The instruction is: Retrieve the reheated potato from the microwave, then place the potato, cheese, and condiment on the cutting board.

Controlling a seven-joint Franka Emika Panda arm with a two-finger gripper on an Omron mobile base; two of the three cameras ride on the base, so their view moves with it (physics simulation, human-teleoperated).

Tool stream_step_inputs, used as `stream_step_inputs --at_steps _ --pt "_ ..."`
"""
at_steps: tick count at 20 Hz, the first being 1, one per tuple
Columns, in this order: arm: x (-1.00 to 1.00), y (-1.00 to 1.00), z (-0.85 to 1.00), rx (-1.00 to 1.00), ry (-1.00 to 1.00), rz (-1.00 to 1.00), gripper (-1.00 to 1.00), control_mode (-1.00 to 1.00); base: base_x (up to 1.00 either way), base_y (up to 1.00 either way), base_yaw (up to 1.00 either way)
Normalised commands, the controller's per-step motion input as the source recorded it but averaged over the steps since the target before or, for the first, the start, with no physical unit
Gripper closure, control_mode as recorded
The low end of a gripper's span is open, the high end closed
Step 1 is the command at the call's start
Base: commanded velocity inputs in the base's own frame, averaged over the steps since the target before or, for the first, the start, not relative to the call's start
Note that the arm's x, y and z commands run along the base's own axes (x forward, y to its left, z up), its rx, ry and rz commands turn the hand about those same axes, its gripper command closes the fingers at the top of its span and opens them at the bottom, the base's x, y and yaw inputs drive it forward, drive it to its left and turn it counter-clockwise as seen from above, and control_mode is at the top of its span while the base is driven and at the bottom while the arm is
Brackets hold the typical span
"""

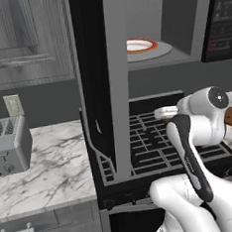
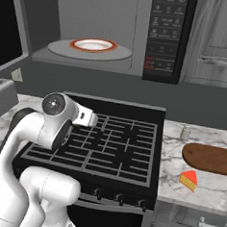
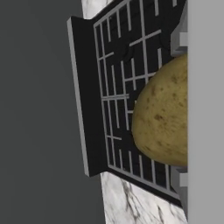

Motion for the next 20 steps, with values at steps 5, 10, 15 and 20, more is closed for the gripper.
stream_step_inputs --at_steps 5,10,15,20 --pt "0.1 0.03 -0.08 -0.01 0.0 0.0 1.0 -1.0 0.0 0.0 0.0" --pt "0.0 0.0 0.0 0.0 0.0 0.0 1.0 -1.0 0.0 0.0 0.0" --pt "0.0 0.0 0.0 0.0 0.0 0.0 1.0 -1.0 0.0 0.0 0.0" --pt "0.0 0.0 0.0 0.0 0.0 0.0 1.0 -1.0 0.0 0.0 0.0"
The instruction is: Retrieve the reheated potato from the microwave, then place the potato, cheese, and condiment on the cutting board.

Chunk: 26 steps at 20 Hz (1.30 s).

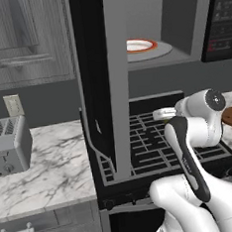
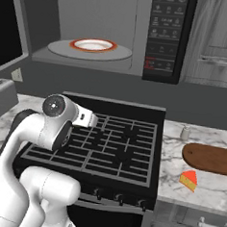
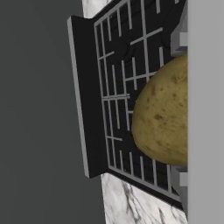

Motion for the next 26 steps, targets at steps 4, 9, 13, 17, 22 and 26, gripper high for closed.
stream_step_inputs --at_steps 4,9,13,17,22,26 --pt "0.0 0.0 0.0 0.0 0.0 0.0 1.0 -1.0 0.0 0.0 0.0" --pt "0.0 0.0 0.0 0.0 0.0 0.0 1.0 -1.0 0.0 0.0 0.0" --pt "0.0 0.0 0.0 0.0 0.0 0.0 1.0 1.0 0.0 0.0 0.0" --pt "0.0 0.0 0.0 0.0 0.0 0.0 1.0 1.0 0.0 0.0 0.0" --pt "0.0 0.0 0.0 0.0 0.0 0.0 1.0 1.0 0.0 0.0 0.0" --pt "0.0 0.0 0.0 0.0 0.0 0.0 1.0 1.0 -0.14 -0.05 0.0"
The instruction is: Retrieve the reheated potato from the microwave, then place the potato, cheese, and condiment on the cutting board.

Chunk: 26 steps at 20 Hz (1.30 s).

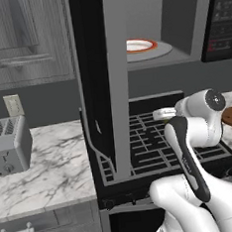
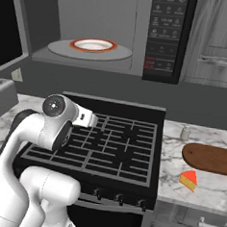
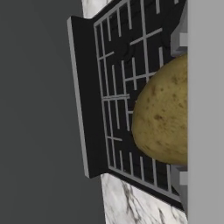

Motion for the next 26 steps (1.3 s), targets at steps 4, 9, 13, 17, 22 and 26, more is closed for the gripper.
stream_step_inputs --at_steps 4,9,13,17,22,26 --pt "0.0 0.0 0.0 0.0 0.0 0.0 1.0 1.0 -0.44 -0.29 0.0" --pt "0.0 0.0 0.0 0.0 0.0 0.0 1.0 1.0 -0.12 -0.38 0.0" --pt "0.0 0.0 0.0 0.0 0.0 0.0 1.0 1.0 0.08 -0.58 0.0" --pt "0.0 0.0 0.0 0.0 0.0 0.0 1.0 1.0 0.08 -0.71 0.0" --pt "0.0 0.0 0.0 0.0 0.0 0.0 1.0 1.0 0.03 -0.73 0.0" --pt "0.0 0.0 0.0 0.0 0.0 0.0 1.0 1.0 0.13 -0.74 0.0"
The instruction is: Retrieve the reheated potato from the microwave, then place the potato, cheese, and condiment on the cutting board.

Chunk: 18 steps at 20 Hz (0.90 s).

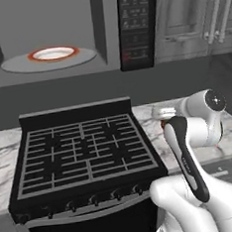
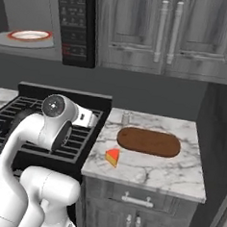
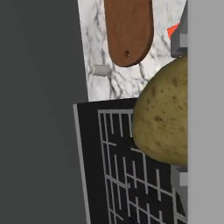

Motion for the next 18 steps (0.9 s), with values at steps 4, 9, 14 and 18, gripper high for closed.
stream_step_inputs --at_steps 4,9,14,18 --pt "0.0 0.0 0.0 0.0 0.0 0.0 1.0 1.0 0.18 -0.72 0.0" --pt "0.0 0.0 0.0 0.0 0.0 0.0 1.0 1.0 0.25 -0.68 0.0" --pt "0.0 0.0 0.0 0.0 0.0 0.0 1.0 1.0 0.35 -0.53 0.0" --pt "0.0 0.0 0.0 0.0 0.0 0.0 1.0 1.0 0.37 -0.22 0.0"
